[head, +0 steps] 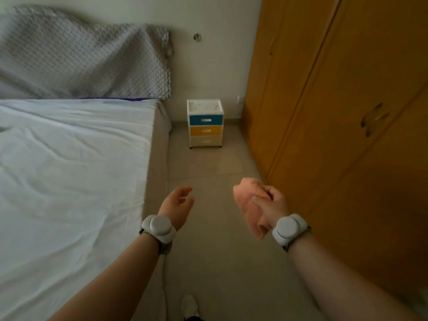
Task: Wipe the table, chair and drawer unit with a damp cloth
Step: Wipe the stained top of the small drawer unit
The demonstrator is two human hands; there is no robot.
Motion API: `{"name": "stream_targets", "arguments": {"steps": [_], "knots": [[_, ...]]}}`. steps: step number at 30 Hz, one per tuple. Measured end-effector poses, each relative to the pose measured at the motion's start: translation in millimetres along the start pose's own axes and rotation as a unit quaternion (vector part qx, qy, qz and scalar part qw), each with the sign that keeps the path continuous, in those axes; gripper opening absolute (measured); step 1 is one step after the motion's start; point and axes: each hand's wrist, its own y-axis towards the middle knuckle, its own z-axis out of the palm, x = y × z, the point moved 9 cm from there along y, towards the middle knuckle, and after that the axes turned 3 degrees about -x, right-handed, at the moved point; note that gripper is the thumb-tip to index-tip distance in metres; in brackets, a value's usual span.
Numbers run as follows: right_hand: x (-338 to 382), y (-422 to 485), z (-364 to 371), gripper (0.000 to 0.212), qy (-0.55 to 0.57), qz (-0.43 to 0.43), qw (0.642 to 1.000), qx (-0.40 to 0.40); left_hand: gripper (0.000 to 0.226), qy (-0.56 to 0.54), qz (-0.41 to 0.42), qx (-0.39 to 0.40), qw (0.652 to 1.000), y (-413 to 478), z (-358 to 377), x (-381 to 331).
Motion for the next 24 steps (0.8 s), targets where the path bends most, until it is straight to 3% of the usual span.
{"name": "stream_targets", "arguments": {"steps": [8,15,24], "knots": [[55,109,63,0.025,0.021,-0.021,1.0,-0.001,0.03,0.007,0.012,-0.01,1.0,133,-23,-15],[49,191,99,0.018,0.014,0.026,0.999,0.017,0.03,0.015,-0.008,0.003,1.0,223,0,-20],[104,338,118,0.022,0.024,-0.005,0.998,0.052,0.032,0.023,-0.01,-0.028,0.999,344,29,-53]]}}
